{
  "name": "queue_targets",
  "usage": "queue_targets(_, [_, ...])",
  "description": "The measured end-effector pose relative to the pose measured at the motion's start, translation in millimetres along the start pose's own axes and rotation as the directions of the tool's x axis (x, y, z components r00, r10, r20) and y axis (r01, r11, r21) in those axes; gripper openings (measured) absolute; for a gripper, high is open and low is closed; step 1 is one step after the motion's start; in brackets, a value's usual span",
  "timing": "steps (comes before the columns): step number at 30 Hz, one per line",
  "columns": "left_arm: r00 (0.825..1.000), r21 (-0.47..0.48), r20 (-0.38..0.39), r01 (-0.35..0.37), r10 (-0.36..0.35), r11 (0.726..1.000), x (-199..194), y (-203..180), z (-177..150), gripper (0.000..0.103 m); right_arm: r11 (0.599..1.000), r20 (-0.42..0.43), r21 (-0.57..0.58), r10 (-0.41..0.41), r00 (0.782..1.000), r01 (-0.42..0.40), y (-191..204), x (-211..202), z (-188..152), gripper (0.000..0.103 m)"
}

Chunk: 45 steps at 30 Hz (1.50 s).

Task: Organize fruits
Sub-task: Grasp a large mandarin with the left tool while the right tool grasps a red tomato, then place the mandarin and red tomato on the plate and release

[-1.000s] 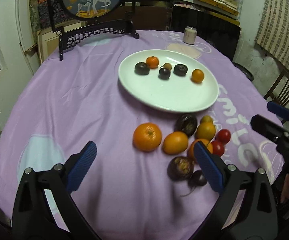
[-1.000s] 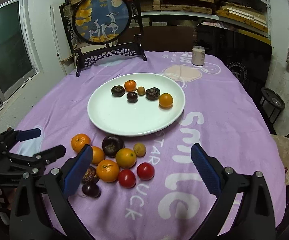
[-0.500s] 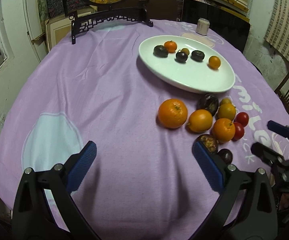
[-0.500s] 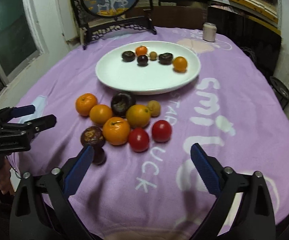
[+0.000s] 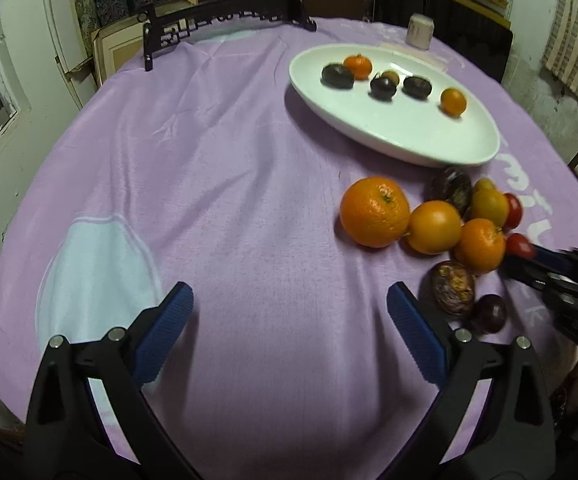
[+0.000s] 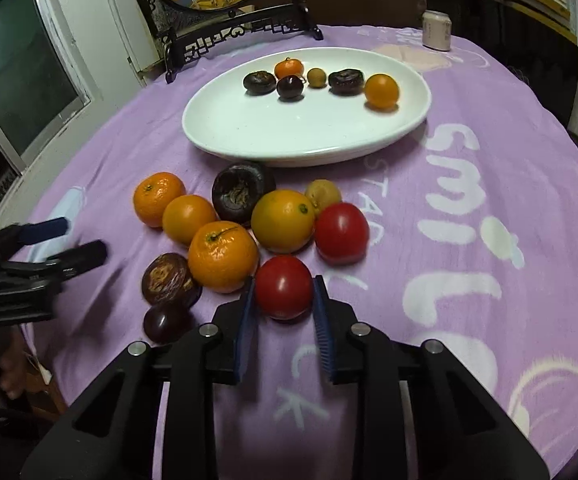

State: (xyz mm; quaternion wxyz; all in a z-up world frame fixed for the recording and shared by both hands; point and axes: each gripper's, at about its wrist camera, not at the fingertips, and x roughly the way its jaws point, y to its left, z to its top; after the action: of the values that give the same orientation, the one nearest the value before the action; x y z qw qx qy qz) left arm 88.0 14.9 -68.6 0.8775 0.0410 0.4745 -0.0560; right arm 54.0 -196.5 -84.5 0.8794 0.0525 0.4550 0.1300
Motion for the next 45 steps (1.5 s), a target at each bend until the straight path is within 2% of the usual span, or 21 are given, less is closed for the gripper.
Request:
queue_targets(4, [0.999, 0.031, -0.023, 0.023, -0.023, 0.999, 17, -12, 8, 0.099, 1.000, 0.014, 0.018, -0.005, 1.000, 0.004, -8, -15, -6, 0.028])
queue_targets(7, [0.999, 0.058, -0.025, 0.021, -0.020, 0.998, 27, -22, 16, 0.095, 0.999, 0.016, 0.047, 0.002, 1.000, -0.003, -16, -22, -9, 0.028])
queue_targets(9, [0.999, 0.071, -0.032, 0.032, -0.030, 0.997, 33, -27, 21, 0.081, 0.998, 0.020, 0.059, 0.009, 1.000, -0.010, -19, -25, -11, 0.028])
queue_targets(13, [0.998, 0.086, -0.018, 0.059, -0.058, 0.995, 39, -33, 32, 0.069, 0.998, 0.031, 0.065, 0.009, 0.999, -0.011, -21, -30, -13, 0.028])
queue_targets(16, [0.995, 0.102, -0.011, 0.098, -0.097, 0.990, 40, -38, 37, 0.044, 0.997, 0.037, 0.071, 0.012, 0.999, -0.015, -21, -32, -12, 0.028])
queue_targets(17, [0.995, 0.105, -0.010, 0.102, -0.102, 0.989, 39, -40, 38, 0.043, 0.997, 0.038, 0.072, 0.013, 0.999, -0.016, -21, -32, -12, 0.028])
queue_targets(22, [0.990, 0.080, -0.004, 0.139, -0.139, 0.987, 33, -35, 33, 0.042, 0.997, 0.036, 0.075, 0.014, 0.999, -0.017, -20, -31, -11, 0.028])
queue_targets(28, [0.983, 0.036, 0.037, 0.176, -0.178, 0.984, 0, -22, 22, 0.042, 0.997, 0.052, 0.071, 0.028, 0.998, -0.032, -18, -33, -9, 0.028])
queue_targets(36, [0.971, 0.045, 0.077, 0.223, -0.226, 0.974, -32, -23, 21, 0.042, 0.997, 0.076, 0.053, 0.048, 0.996, -0.052, -10, -37, -1, 0.028])
queue_targets(42, [0.969, 0.058, 0.081, 0.230, -0.234, 0.972, -36, -27, 36, 0.042, 0.997, 0.079, 0.053, 0.047, 0.996, -0.051, -13, -34, 10, 0.028])
queue_targets(45, [0.969, 0.076, 0.079, 0.227, -0.233, 0.971, -32, -32, 59, 0.042, 0.998, 0.099, 0.032, 0.041, 0.994, -0.045, -14, -34, 30, 0.028])
